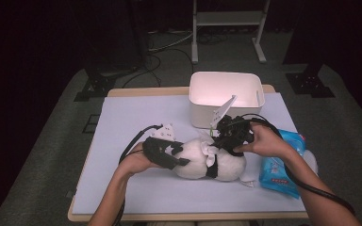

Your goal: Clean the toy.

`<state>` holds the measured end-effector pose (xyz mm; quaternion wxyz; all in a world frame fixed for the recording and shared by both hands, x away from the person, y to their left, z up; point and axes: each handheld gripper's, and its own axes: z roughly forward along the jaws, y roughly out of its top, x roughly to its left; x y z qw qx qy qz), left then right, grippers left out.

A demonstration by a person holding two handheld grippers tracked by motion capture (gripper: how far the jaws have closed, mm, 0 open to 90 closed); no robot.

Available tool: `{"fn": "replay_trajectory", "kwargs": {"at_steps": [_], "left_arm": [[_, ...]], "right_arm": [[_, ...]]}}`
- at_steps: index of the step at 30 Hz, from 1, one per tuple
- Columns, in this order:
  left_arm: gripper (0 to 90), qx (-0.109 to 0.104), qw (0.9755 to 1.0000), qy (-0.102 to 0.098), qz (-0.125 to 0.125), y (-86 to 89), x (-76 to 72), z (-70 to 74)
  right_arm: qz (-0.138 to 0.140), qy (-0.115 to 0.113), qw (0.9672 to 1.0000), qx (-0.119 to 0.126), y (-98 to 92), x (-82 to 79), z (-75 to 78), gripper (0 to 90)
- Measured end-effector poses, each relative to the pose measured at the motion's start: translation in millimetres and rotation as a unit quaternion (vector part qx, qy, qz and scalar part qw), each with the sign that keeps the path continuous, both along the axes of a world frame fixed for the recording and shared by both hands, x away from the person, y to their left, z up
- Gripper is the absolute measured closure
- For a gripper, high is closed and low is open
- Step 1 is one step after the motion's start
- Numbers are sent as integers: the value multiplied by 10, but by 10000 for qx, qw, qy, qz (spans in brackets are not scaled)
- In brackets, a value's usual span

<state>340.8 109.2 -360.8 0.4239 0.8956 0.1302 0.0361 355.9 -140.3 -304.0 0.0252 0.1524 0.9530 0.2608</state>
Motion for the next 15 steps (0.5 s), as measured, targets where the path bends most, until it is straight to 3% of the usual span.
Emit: {"fn": "replay_trajectory", "kwargs": {"at_steps": [5, 7, 12, 15], "left_arm": [[395, -81, 10000, -43, 19, -46, -17, 64], [401, 48, 9999, -117, 39, -86, -30, 119], [408, 6, 9998, -173, 66, -68, -31, 219], [411, 12, 9998, -185, 64, -61, -37, 229]], "right_arm": [[66, 12, 9999, 133, 60, -10, 15, 805], [111, -52, 9999, 112, 107, -15, 31, 805], [75, -121, 9997, 189, 131, -22, 109, 804], [85, -138, 9998, 90, 88, -27, 115, 803]]}}
